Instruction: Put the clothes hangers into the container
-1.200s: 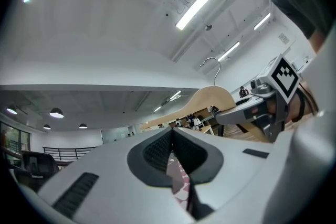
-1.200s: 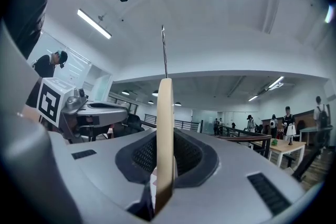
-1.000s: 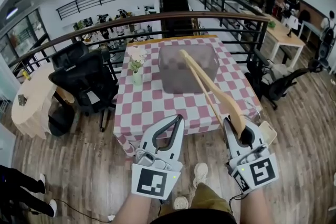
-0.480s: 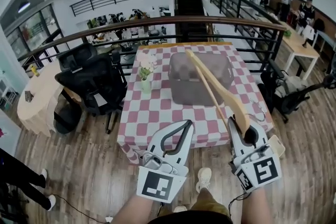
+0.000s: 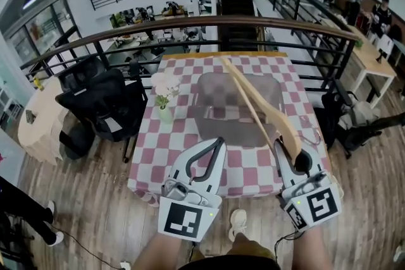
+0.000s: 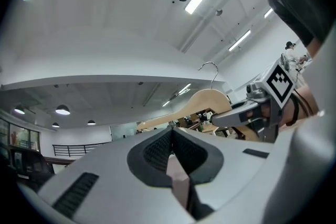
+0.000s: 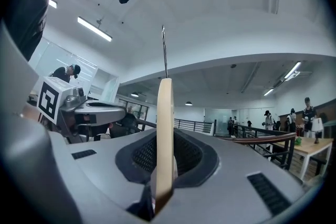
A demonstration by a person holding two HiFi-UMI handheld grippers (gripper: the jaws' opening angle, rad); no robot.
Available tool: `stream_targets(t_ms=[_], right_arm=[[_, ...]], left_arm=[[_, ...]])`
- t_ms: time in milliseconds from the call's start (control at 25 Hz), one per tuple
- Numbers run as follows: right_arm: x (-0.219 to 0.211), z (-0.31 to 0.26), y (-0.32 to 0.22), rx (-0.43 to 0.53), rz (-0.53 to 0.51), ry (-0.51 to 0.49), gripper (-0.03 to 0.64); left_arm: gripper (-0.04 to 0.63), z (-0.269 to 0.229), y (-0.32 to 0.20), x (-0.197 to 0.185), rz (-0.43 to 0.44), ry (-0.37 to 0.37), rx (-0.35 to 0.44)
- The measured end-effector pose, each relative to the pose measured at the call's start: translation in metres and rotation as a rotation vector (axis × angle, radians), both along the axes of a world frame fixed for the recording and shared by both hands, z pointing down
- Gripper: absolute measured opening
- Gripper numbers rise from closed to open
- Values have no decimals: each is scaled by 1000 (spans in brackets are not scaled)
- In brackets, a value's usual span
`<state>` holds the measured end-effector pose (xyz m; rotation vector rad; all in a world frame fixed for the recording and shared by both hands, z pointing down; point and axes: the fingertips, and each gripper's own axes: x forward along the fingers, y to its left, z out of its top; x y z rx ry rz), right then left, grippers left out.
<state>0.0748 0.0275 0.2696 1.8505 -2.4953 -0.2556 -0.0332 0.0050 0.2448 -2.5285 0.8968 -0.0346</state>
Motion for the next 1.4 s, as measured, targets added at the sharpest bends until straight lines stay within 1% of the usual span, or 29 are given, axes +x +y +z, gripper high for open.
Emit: stream_targets(t_ms=[280, 440, 600, 760, 1040, 1400], right_arm=[[44, 9, -69, -33, -57, -2, 57], [59, 9, -104, -40, -88, -3, 57], [67, 11, -128, -45, -115, -3, 58], [73, 15, -142, -50, -131, -4, 58], [79, 23, -154, -66, -135, -3, 58], [89, 28, -159, -74, -134, 4, 58]], left_arm=[[9, 10, -70, 47, -46, -26, -11], [9, 11, -102, 67, -64, -33, -21], [9, 11, -126, 78, -81, -33, -18], [9, 13, -141, 85, -97, -29, -22], [9, 14, -153, 92, -98, -37, -7], [9, 17, -165, 98, -110, -36, -4]])
